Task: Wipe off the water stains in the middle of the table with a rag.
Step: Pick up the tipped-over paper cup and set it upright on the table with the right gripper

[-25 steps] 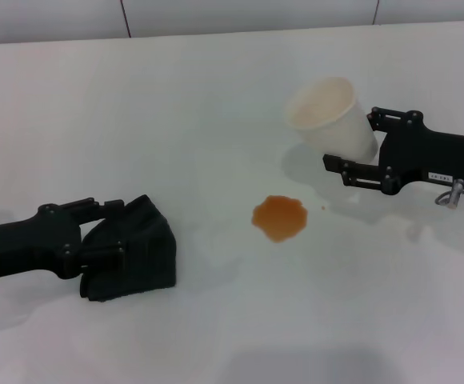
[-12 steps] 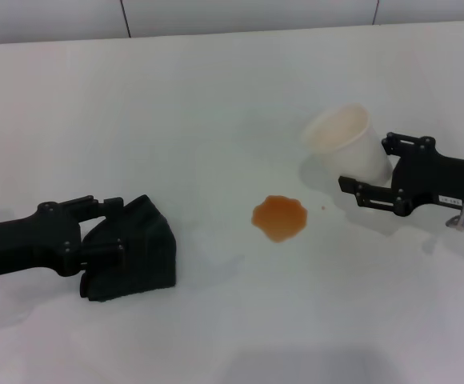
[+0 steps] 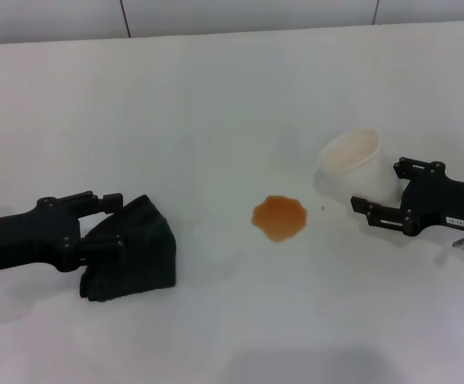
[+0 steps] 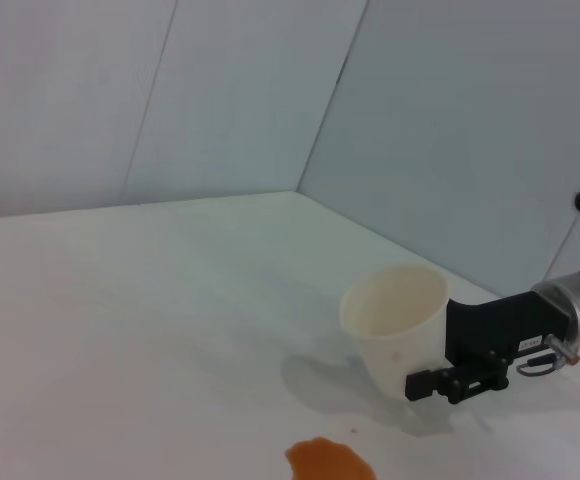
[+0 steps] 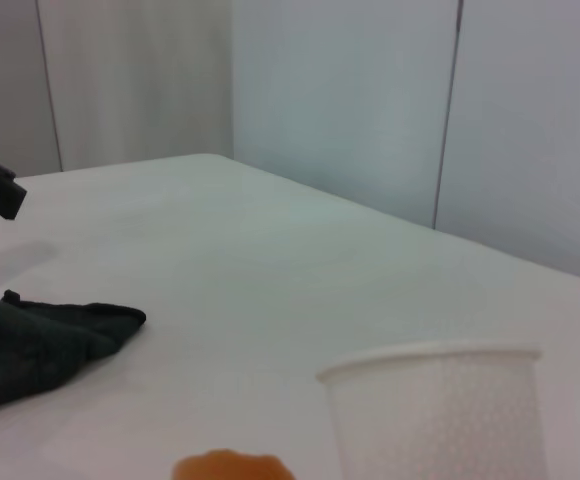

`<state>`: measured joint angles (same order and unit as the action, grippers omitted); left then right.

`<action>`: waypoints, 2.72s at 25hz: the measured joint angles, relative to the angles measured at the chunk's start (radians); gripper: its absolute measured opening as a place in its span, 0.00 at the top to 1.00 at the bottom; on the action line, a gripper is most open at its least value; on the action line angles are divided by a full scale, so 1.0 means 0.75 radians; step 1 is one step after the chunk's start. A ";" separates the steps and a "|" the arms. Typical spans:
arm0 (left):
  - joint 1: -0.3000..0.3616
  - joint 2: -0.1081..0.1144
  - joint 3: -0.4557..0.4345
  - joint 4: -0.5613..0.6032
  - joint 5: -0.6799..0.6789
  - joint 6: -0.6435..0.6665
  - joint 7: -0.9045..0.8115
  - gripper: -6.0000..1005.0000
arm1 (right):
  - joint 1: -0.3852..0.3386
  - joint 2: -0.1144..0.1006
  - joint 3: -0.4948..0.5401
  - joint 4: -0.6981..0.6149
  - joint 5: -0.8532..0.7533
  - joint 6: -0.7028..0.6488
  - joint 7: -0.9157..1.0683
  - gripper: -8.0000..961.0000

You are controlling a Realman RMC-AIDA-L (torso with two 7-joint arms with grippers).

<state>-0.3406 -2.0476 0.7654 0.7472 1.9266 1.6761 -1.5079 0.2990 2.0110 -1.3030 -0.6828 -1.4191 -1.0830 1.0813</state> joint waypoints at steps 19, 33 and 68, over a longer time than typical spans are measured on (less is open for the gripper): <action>-0.002 -0.003 0.003 0.009 0.000 0.001 -0.014 0.22 | -0.001 0.000 0.002 0.047 0.000 0.018 -0.002 0.28; -0.002 -0.002 0.004 0.010 0.000 0.001 -0.014 0.23 | -0.007 -0.002 0.001 0.067 0.001 0.036 -0.002 0.28; -0.016 0.003 0.003 0.010 0.000 0.001 -0.032 0.24 | -0.051 -0.018 0.005 -0.034 -0.111 0.001 0.134 0.09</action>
<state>-0.3529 -2.0457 0.7678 0.7547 1.9266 1.6766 -1.5321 0.2605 1.9976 -1.2990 -0.7083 -1.5026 -1.0819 1.1820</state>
